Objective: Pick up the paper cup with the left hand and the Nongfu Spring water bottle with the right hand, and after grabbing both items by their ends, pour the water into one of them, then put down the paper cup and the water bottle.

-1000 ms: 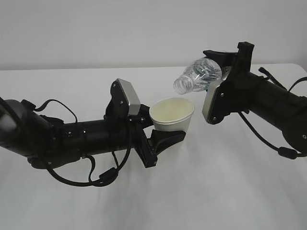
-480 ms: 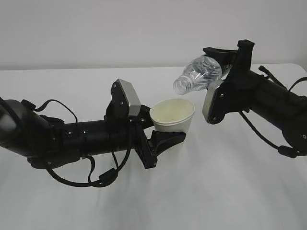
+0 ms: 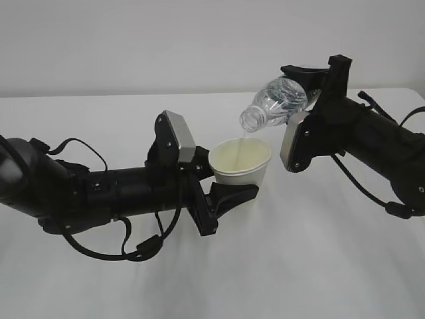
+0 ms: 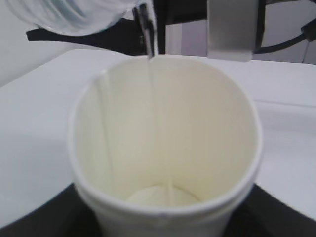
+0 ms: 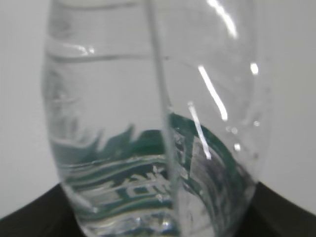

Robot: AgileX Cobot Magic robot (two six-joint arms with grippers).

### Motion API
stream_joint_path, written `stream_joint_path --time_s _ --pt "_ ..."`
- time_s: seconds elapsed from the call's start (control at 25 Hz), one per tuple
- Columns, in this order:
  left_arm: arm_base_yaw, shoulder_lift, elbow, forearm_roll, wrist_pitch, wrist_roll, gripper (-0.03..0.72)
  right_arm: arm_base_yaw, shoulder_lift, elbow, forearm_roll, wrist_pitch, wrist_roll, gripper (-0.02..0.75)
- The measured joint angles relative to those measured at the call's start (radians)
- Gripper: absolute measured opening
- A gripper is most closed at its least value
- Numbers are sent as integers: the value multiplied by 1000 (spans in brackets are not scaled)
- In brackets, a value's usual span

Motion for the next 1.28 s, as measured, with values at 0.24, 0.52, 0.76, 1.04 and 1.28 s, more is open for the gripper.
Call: stream_joint_path --time_s 0.24,0.52,0.76,1.04,1.28 --pt "-2 0 0 2 -2 0 432 0 0 0 0 -6 -19 489" --pt "-2 0 0 2 -2 1 432 0 0 0 0 -6 -22 489" --pt "-2 0 0 2 -2 1 432 0 0 0 0 -6 -22 488" --pt "-2 0 0 3 -2 1 431 0 0 0 0 -10 -22 488" --pt "-2 0 0 3 -2 1 431 0 0 0 0 -13 -22 488"
